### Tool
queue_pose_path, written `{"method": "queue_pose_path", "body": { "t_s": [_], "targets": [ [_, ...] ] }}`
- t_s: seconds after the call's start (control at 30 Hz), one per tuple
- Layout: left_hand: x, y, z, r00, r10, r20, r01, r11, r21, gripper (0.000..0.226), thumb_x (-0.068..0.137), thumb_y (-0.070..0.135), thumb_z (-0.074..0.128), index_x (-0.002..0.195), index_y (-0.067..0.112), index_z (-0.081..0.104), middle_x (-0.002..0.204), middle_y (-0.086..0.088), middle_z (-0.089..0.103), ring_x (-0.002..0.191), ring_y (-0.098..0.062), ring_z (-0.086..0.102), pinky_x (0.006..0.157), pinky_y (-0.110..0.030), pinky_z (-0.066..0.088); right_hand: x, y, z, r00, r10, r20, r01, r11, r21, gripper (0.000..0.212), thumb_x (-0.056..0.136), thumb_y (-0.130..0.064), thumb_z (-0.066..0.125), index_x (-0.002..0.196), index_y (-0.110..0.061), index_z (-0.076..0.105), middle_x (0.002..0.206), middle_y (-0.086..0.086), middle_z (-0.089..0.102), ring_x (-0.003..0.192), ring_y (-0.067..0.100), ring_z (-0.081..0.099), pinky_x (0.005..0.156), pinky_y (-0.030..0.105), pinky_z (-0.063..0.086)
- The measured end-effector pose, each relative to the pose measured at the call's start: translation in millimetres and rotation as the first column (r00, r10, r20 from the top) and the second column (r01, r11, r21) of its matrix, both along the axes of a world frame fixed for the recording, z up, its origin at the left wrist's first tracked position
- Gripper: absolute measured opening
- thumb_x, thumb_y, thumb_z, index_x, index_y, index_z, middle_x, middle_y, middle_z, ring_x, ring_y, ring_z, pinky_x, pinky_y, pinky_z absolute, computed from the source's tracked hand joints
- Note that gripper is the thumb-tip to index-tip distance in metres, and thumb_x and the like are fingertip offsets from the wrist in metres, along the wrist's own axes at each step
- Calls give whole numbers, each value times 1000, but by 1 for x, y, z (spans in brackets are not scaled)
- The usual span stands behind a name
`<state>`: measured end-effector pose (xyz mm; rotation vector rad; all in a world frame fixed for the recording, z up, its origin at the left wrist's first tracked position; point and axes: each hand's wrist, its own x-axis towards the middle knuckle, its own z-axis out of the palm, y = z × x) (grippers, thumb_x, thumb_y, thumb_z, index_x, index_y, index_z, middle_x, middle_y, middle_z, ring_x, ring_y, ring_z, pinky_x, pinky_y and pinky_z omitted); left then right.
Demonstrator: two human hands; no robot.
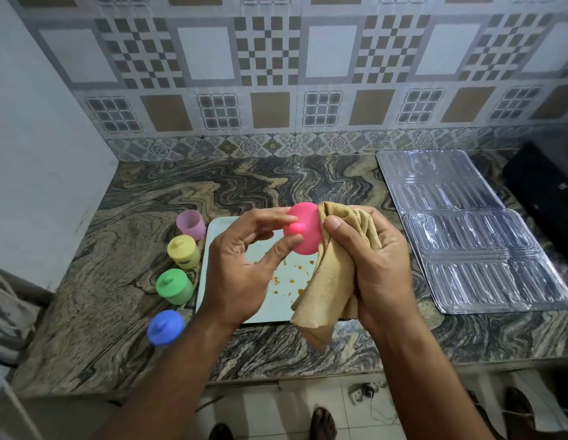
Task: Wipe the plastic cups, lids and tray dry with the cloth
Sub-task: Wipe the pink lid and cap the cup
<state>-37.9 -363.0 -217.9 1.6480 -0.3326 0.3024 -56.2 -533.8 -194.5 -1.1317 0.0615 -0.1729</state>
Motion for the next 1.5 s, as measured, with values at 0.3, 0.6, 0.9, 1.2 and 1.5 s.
{"method": "queue_pose_path", "body": {
  "t_s": [0.3, 0.6, 0.9, 1.2, 1.5],
  "targets": [
    [-4, 8, -6, 650, -726, -222, 41, 325, -945, 57, 77, 20, 90, 129, 6, 72, 136, -15, 70, 125, -26, 69, 107, -42, 52, -8, -4, 20, 969, 67, 240, 31, 923, -384, 15, 88, -14, 78, 102, -15, 72, 94, -3, 76, 86, 13, 71, 78, 31, 58],
    [-5, 5, -7, 753, -587, -296, 80, 529, -845, 66, 76, 21, 91, 132, 12, 57, 127, -11, 73, 112, -22, 72, 102, -37, 56, 0, 9, 20, 895, 164, 414, 304, 454, -837, 15, 88, -15, 78, 101, -10, 73, 97, -1, 63, 82, 13, 61, 74, 21, 49],
    [-9, 7, -5, 784, -542, -302, 116, 606, -787, 49, 73, 28, 94, 115, 19, 69, 107, -10, 77, 95, -19, 74, 91, -32, 60, -2, 8, 25, 927, 342, 153, -222, 832, -508, 15, 87, -6, 75, 101, -4, 79, 91, 8, 80, 89, 30, 77, 81, 37, 60],
    [-12, 7, -7, 785, -547, -290, 153, 625, -765, 39, 77, 22, 91, 111, 18, 72, 108, -10, 76, 95, -18, 71, 88, -29, 58, -6, 14, 19, 909, 199, 366, 230, 493, -839, 18, 82, -15, 77, 99, -9, 77, 93, 1, 64, 79, 12, 62, 72, 19, 49],
    [-11, 6, -1, 795, -553, -248, 172, 598, -783, 36, 83, 23, 86, 114, 19, 70, 115, -10, 75, 104, -21, 72, 97, -32, 57, -11, 18, 29, 903, 166, 395, 282, 465, -839, 21, 92, -32, 72, 105, -16, 72, 93, -5, 66, 78, 12, 63, 74, 37, 55]
  ]
}}
